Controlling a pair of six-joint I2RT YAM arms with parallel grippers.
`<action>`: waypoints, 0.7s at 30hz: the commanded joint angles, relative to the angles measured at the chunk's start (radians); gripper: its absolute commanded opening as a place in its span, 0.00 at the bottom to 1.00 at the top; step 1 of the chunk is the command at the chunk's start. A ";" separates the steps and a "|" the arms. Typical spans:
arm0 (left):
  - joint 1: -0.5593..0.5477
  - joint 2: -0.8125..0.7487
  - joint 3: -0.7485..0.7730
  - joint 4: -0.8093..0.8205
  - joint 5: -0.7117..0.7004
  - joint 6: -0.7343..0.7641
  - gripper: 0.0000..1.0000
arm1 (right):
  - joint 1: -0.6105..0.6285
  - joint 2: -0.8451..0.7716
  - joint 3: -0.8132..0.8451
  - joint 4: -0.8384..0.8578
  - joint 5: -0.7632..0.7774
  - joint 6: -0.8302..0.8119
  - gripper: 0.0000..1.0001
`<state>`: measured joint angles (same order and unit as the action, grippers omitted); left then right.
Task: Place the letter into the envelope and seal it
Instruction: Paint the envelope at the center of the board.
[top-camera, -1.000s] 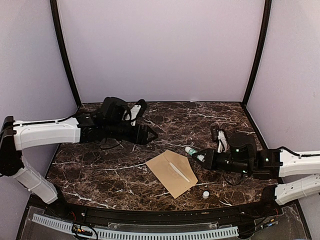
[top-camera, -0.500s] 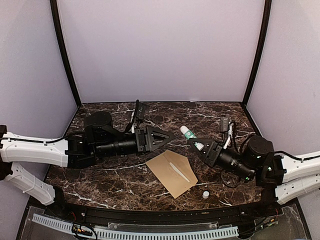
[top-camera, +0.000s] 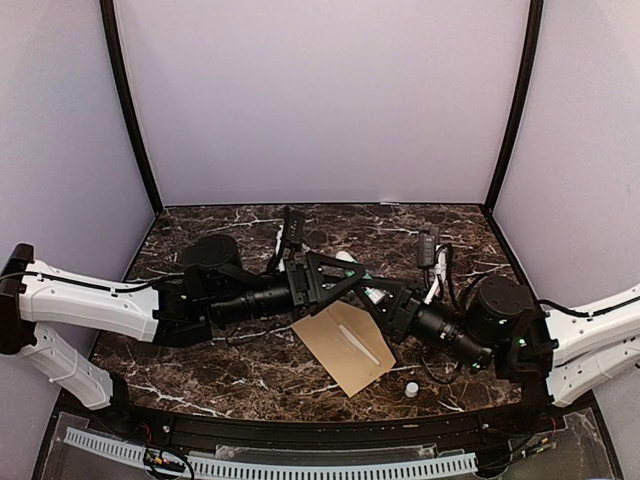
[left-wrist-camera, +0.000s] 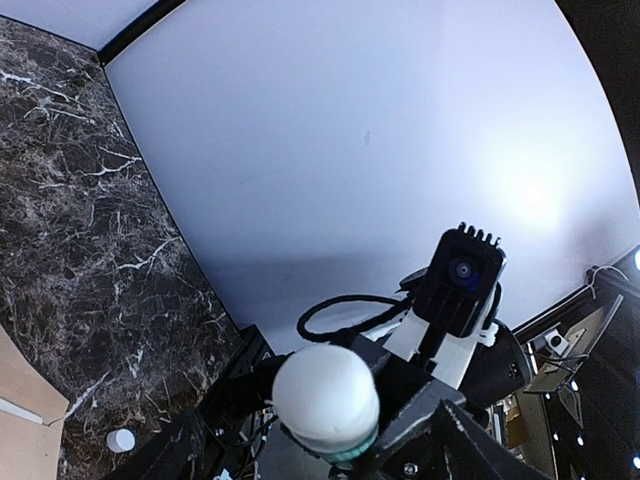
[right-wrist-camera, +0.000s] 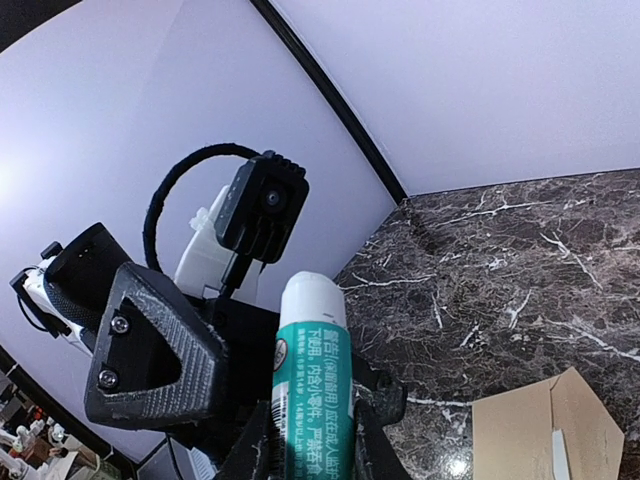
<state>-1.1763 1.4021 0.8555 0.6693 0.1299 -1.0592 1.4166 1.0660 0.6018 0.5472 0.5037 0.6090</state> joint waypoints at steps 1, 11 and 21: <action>-0.008 0.003 0.016 0.090 -0.035 -0.028 0.77 | 0.022 0.019 0.041 0.055 0.032 -0.035 0.00; -0.009 0.042 0.031 0.151 -0.022 -0.057 0.58 | 0.043 0.044 0.053 0.026 0.076 -0.040 0.00; -0.011 0.056 0.038 0.140 -0.037 -0.063 0.34 | 0.059 0.080 0.080 -0.012 0.106 -0.037 0.00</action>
<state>-1.1824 1.4738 0.8719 0.7795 0.0975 -1.1255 1.4628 1.1419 0.6548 0.5293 0.5797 0.5743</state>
